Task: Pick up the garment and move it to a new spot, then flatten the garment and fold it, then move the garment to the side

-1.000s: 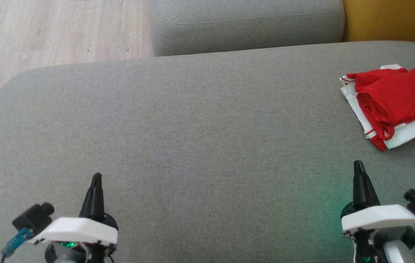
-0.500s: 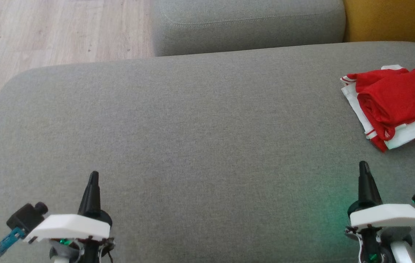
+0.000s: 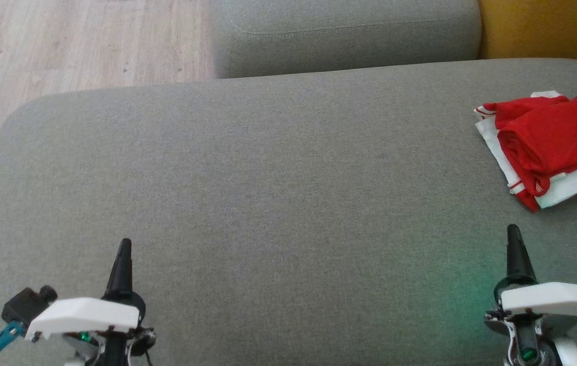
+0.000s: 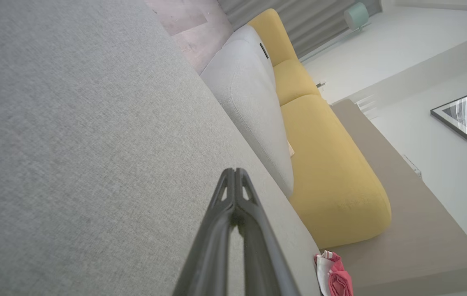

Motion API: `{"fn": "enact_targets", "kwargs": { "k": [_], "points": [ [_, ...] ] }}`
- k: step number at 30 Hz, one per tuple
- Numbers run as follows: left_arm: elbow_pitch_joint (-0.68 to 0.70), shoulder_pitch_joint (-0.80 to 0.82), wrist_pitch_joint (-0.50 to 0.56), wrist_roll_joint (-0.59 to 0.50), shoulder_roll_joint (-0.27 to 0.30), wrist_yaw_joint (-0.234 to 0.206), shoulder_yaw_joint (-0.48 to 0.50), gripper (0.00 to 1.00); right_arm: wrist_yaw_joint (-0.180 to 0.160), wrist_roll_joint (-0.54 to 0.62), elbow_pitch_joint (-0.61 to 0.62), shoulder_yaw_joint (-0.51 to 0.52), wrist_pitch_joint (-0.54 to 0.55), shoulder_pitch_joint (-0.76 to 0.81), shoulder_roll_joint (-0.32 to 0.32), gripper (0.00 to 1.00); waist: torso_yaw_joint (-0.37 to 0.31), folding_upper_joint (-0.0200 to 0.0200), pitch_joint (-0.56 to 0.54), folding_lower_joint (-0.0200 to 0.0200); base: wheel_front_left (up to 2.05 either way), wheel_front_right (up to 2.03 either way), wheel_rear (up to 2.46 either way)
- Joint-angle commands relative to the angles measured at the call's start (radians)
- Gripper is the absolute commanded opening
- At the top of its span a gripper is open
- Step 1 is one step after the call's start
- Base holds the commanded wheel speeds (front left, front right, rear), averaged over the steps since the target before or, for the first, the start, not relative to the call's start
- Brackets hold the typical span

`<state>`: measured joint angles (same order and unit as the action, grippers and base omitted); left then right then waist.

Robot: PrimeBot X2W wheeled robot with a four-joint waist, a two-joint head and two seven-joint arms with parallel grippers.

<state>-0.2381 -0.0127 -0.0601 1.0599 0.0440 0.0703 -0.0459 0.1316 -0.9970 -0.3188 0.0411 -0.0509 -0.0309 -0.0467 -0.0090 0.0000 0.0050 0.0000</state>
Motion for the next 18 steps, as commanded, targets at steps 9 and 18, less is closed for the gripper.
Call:
{"fn": "enact_targets", "kwargs": {
  "k": [9,18],
  "points": [
    [0.021,0.073,0.032,0.109,0.014,0.018,0.052,0.00,-0.001,-0.121,0.044,0.006,0.032,-0.061,-0.008,0.00,0.002,0.0000,0.000,0.0000,0.00,0.00,0.00],
    [0.015,0.082,0.059,0.202,0.015,0.026,0.071,0.00,-0.001,-0.223,0.050,0.019,0.058,-0.064,-0.008,0.00,0.003,0.0000,-0.001,0.0000,0.00,0.00,0.00]
  ]
}}
